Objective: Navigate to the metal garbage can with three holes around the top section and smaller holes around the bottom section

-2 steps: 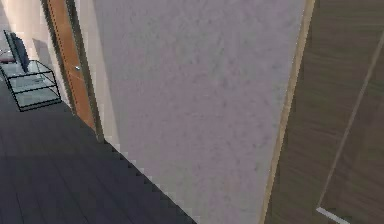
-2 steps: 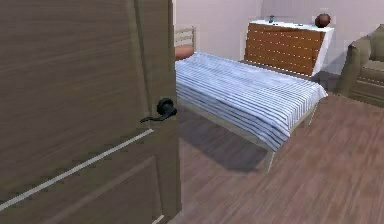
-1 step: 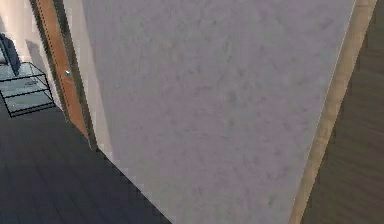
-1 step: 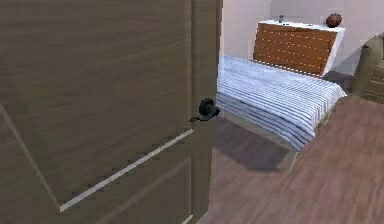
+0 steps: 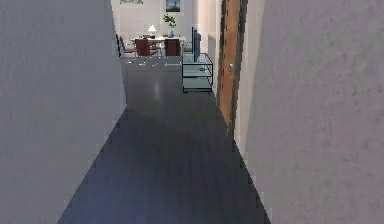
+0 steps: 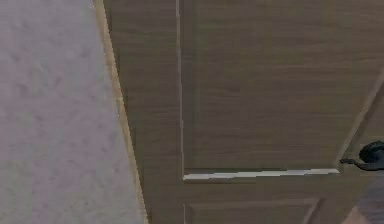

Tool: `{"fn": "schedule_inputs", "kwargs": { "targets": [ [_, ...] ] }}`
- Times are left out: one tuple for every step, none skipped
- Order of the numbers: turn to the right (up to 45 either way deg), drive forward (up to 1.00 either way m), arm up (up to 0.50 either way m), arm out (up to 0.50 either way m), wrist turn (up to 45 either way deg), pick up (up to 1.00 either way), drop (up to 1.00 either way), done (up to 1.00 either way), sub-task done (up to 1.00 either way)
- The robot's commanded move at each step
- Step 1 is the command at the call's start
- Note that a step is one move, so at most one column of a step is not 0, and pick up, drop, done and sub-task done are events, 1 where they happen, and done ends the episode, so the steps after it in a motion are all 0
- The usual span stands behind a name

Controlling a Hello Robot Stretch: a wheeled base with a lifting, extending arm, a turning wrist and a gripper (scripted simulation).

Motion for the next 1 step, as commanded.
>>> {"fn": "schedule_inputs", "kwargs": {
  "targets": [
    [0.0, 0.45, 0.00, 0.00, 0.0, 0.00, 0.00, 0.00, 0.00]
  ]
}}
